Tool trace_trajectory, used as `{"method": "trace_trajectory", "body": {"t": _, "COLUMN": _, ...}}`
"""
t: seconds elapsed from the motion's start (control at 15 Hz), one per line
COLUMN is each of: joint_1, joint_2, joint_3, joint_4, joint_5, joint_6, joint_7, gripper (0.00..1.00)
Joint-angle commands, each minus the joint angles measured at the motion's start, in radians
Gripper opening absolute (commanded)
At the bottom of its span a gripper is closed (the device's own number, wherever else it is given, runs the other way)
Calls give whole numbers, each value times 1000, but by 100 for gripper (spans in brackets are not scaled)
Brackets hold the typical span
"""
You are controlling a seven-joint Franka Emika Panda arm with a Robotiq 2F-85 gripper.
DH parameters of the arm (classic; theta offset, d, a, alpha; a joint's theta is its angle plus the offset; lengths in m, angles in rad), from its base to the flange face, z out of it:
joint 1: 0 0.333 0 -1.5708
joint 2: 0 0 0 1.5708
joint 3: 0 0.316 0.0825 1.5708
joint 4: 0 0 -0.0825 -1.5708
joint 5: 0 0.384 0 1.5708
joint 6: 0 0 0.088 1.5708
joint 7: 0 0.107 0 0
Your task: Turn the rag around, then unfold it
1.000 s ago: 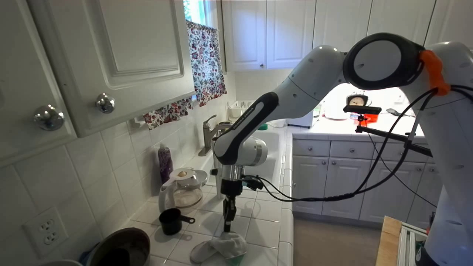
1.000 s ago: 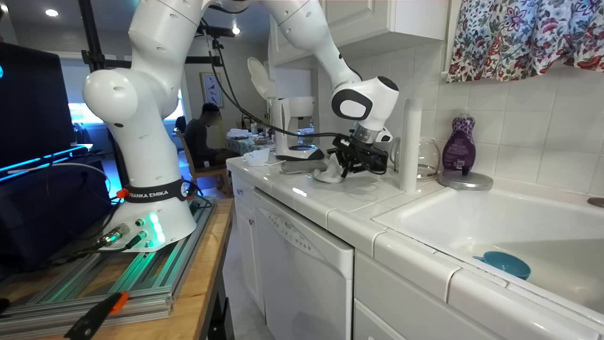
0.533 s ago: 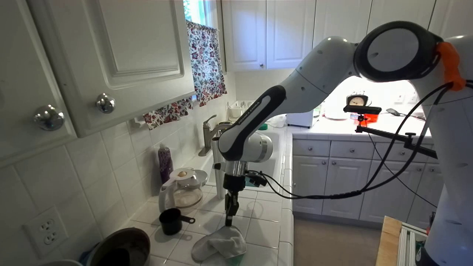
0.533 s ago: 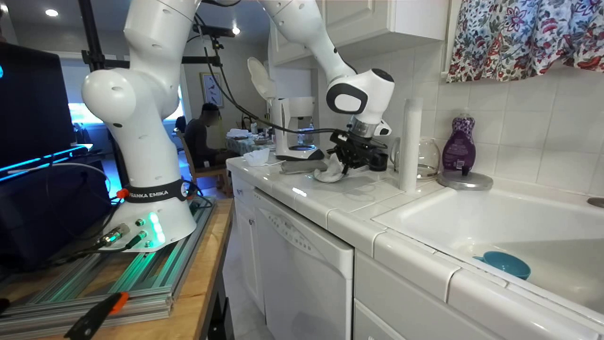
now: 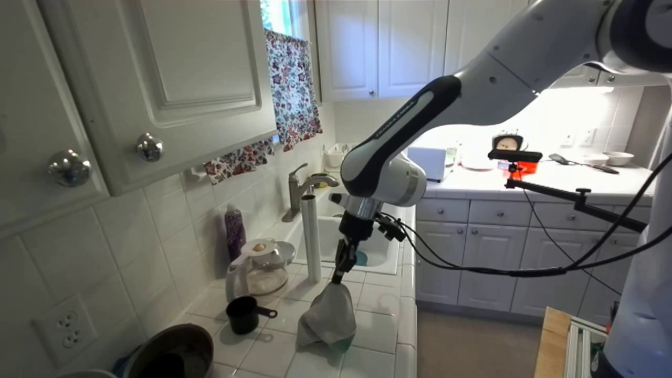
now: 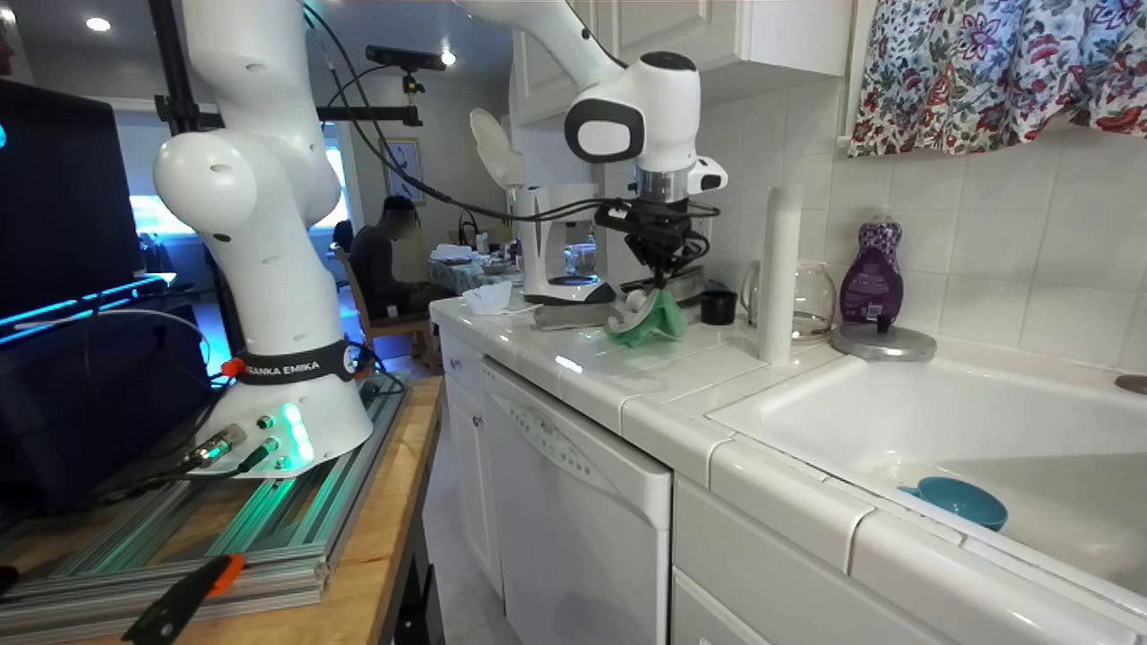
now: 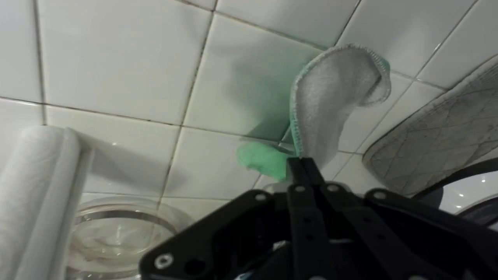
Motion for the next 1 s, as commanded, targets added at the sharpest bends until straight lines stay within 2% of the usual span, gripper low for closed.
{"method": "trace_trajectory", "body": {"t": 0.0, "joint_1": 43, "joint_2": -159, "joint_3": -76, "joint_4": -113, "joint_5": -23, "joint_6": 73, "joint_7": 96, "gripper": 0}}
{"method": "trace_trajectory", "body": {"t": 0.2, "joint_1": 49, "joint_2": -223, "joint_3": -131, "joint_4": -139, "joint_5": -123, "joint_6": 121, "joint_7": 240, "gripper": 0}}
{"method": "trace_trajectory", "body": {"t": 0.27, "joint_1": 41, "joint_2": -233, "joint_3": -143, "joint_4": -140, "joint_5": -215, "joint_6": 144, "joint_7": 327, "gripper": 0}}
{"method": "trace_trajectory", "body": {"t": 0.33, "joint_1": -18, "joint_2": -225, "joint_3": -108, "joint_4": -130, "joint_5": -300, "joint_6": 140, "joint_7": 393, "gripper": 0}}
{"method": "trace_trajectory", "body": {"t": 0.6, "joint_1": -111, "joint_2": -237, "joint_3": -105, "joint_4": -109, "joint_5": -611, "joint_6": 107, "joint_7": 700, "gripper": 0}}
{"method": "trace_trajectory", "body": {"t": 0.67, "joint_1": -61, "joint_2": -242, "joint_3": -168, "joint_4": -101, "joint_5": -700, "joint_6": 95, "joint_7": 768, "gripper": 0}}
{"method": "trace_trajectory", "body": {"t": 0.8, "joint_1": -50, "joint_2": -227, "joint_3": -173, "joint_4": -74, "joint_5": -820, "joint_6": 68, "joint_7": 860, "gripper": 0}}
{"method": "trace_trajectory", "body": {"t": 0.93, "joint_1": -8, "joint_2": -183, "joint_3": -169, "joint_4": -32, "joint_5": -843, "joint_6": 31, "joint_7": 874, "gripper": 0}}
